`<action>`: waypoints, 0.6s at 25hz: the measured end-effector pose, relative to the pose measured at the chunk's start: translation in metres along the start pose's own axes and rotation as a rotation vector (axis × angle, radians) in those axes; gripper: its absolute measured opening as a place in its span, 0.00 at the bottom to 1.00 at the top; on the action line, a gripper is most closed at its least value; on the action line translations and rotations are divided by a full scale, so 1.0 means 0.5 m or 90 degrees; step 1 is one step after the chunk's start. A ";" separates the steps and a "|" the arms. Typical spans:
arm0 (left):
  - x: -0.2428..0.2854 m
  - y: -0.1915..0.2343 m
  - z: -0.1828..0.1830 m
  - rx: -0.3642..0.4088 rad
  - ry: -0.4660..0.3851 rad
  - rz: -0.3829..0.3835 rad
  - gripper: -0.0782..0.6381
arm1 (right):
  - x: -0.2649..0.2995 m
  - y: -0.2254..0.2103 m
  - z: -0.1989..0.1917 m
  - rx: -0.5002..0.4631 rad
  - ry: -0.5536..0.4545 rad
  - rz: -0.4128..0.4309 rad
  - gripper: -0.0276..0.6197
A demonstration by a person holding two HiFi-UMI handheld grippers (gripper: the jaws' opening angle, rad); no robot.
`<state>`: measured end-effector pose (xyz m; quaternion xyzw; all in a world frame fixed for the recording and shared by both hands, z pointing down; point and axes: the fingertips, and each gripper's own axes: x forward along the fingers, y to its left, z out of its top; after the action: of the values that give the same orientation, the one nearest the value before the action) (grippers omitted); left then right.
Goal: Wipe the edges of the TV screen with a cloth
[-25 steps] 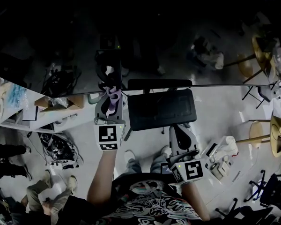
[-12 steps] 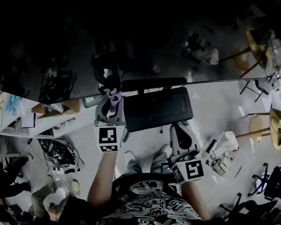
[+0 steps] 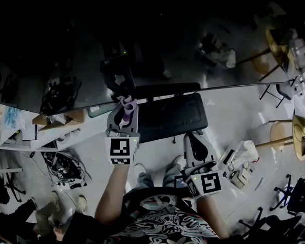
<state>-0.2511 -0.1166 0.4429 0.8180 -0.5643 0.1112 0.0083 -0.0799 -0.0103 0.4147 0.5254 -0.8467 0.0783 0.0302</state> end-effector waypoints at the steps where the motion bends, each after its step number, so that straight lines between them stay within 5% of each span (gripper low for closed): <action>1: 0.002 -0.004 0.000 0.000 -0.001 -0.003 0.25 | 0.000 -0.002 0.000 0.000 0.000 0.000 0.09; 15: 0.028 -0.042 0.017 -0.003 -0.006 -0.033 0.25 | 0.013 -0.019 -0.001 0.002 0.001 0.000 0.09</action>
<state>-0.2253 -0.1231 0.4396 0.8330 -0.5429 0.1058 0.0107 -0.0743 -0.0201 0.4171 0.5256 -0.8464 0.0798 0.0299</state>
